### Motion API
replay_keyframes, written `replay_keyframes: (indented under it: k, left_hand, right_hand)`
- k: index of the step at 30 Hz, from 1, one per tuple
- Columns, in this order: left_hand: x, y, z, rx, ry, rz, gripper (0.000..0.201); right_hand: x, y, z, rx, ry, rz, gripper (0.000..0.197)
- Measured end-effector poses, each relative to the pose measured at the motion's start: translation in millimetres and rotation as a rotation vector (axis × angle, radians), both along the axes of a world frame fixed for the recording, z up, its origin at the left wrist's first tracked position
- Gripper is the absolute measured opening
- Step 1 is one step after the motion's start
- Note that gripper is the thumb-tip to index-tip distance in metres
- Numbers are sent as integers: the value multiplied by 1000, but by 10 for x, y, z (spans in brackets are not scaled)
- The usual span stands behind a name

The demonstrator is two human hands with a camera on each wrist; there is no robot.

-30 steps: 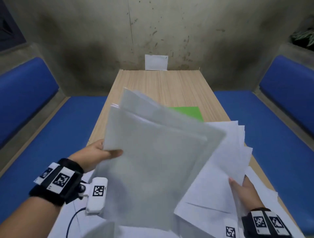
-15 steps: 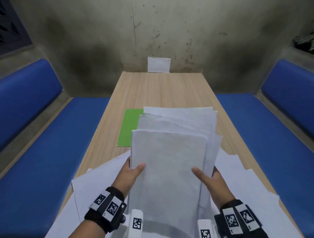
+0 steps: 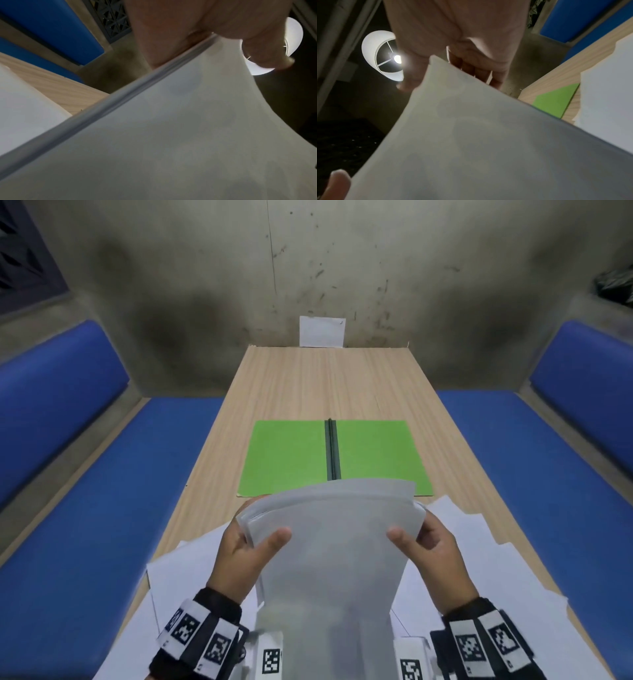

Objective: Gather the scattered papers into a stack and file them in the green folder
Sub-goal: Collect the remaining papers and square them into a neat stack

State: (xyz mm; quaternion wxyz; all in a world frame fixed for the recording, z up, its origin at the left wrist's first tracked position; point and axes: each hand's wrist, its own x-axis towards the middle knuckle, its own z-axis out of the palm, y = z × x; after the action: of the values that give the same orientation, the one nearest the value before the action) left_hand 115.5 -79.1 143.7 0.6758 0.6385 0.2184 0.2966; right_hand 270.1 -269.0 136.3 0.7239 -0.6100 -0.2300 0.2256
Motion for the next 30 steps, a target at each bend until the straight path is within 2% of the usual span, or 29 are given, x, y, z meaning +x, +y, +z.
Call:
replay_keyframes:
  k: [2,4,6,7,8,9,11,13,14,16,19,21,23,25,28,30]
  left_hand:
    - [34,-14,36,62,-17,74,83]
    - [86,-50,104,60,-56,156,76]
    - [150,-100,159,42,-59,251,49]
    - [177,-117,175,37,-56,290,30]
    - [196,-130,198,38,-54,326,14]
    - [209,-135,203,59,-54,354,10]
    - [222,-128,193,88,-57,373,21]
    - [206,-88,165,107,-48,385,24]
    - [184,-59,145,113,-50,384,21]
    - [125,17,79,97,-57,319,17]
    - [22,52,-56,104,2,80,74]
    - [-4,37,-164,15,74,-33,83]
    - [-7,34,-299,-65,173,-64,74]
    - [-4,40,-365,-85,220,-53,52]
    - [13,46,-278,-64,222,-54,33]
    - [7,39,-192,-23,198,-47,28]
  right_hand:
    - [-3,44,65,24,-7,-14,48]
    - [-11,107,160,41,-28,-66,58]
    - [-36,168,239,69,-42,-98,77]
    - [-50,200,281,71,-38,-137,76]
    - [-52,233,305,67,-23,-181,67]
    - [-47,262,319,60,-11,-209,58]
    - [-6,295,278,26,6,-252,55]
    - [65,301,177,-9,24,-296,36]
    - [83,291,137,-17,40,-302,35]
    - [95,254,93,-16,58,-261,50]
    - [50,191,30,1,15,-139,77]
    - [16,148,-79,-22,64,-53,82]
    - [-6,119,-198,-98,117,36,73]
    - [-27,114,-255,-177,140,88,58]
    - [-14,122,-211,-189,157,63,24]
    - [4,99,-162,-165,122,51,22]
